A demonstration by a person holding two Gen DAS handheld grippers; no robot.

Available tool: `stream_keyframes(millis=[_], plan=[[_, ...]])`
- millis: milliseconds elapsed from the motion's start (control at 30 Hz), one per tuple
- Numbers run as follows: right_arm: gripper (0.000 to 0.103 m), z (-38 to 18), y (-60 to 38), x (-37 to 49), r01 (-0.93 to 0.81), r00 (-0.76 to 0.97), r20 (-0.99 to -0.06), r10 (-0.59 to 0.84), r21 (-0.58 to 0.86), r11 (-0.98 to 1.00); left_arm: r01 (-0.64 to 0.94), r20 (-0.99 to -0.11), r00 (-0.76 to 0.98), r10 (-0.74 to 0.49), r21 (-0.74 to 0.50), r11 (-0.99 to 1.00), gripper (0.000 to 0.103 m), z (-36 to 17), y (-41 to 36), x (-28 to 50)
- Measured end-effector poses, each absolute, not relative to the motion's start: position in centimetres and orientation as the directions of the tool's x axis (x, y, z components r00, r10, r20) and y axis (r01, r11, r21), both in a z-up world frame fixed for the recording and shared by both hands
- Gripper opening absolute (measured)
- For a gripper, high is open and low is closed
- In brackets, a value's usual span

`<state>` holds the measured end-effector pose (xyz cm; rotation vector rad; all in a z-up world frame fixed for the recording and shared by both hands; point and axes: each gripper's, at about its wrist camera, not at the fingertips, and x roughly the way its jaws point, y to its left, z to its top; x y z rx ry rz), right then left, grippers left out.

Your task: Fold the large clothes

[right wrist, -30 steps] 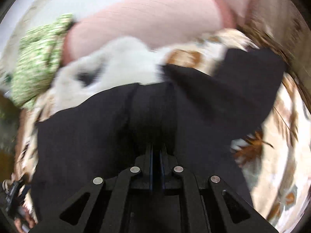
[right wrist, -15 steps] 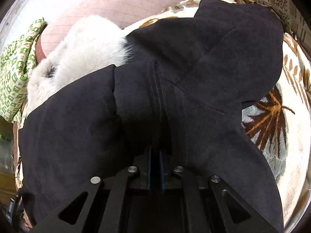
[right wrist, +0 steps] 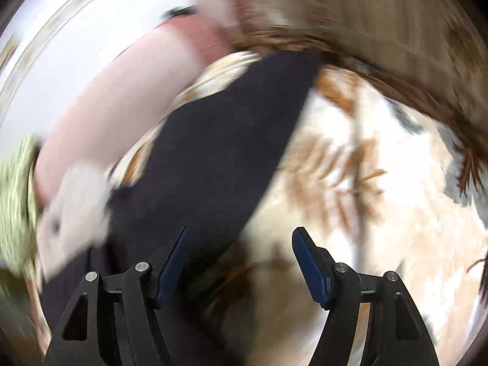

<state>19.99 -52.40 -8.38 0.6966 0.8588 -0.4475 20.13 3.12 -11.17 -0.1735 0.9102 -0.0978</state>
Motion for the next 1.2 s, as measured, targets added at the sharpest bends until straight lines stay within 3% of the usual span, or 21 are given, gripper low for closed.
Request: stream_keyframes(millis=[167,467,500,533,567,633,833,933,1067,1200], plan=[[0.074,-10.6,-59.1,21.7,0.659,0.628,-0.777,-0.043,0.501,0.561,0.009,-0.797,0.588,-0.138,-0.164,0.986,0.077,-12.7,2.6,20.7],[0.073,-13.3,-64.1,29.1,0.674,0.637,-0.768,-0.063,0.516,0.528,0.048,-0.810,0.578,-0.100,-0.089,0.995,0.087,-14.5,1.2,21.4],[0.064,-13.4,-64.4,29.5,0.676,0.643,-0.763,-0.068,0.523,0.519,0.050,-0.811,0.577,-0.099,-0.085,0.995,0.088,-14.6,1.2,21.4],[0.042,-13.6,-65.0,30.0,0.668,0.652,-0.757,-0.049,0.542,0.509,0.051,-0.812,0.576,-0.099,-0.085,0.995,0.088,-14.7,1.1,21.5],[0.028,-13.7,-65.2,30.4,0.661,0.657,-0.754,-0.022,0.561,0.499,0.051,-0.813,0.575,-0.099,-0.085,0.995,0.089,-14.7,1.2,21.6],[0.015,-12.5,-65.4,30.6,0.647,0.669,-0.743,-0.007,0.578,0.498,0.051,-0.814,0.572,-0.099,-0.084,0.995,0.089,-14.7,1.2,21.7],[0.011,-2.3,-60.2,30.4,0.584,0.673,-0.725,-0.145,0.402,0.706,0.052,-0.811,0.576,-0.100,-0.086,0.995,0.089,-14.1,1.4,21.4],[0.010,3.0,-54.6,30.1,0.494,0.709,-0.684,-0.171,0.309,0.813,0.055,-0.788,0.594,-0.163,-0.162,0.985,0.089,-13.0,2.0,20.8],[0.010,7.7,-44.4,29.4,0.298,0.760,-0.642,-0.102,0.205,0.932,0.049,-0.728,0.644,-0.236,-0.268,0.962,0.089,-10.8,3.6,20.0],[0.010,7.6,-32.6,28.1,0.055,0.750,-0.662,0.019,0.090,0.994,-0.020,-0.677,0.720,-0.153,-0.241,0.970,0.089,-8.8,5.8,19.3]])
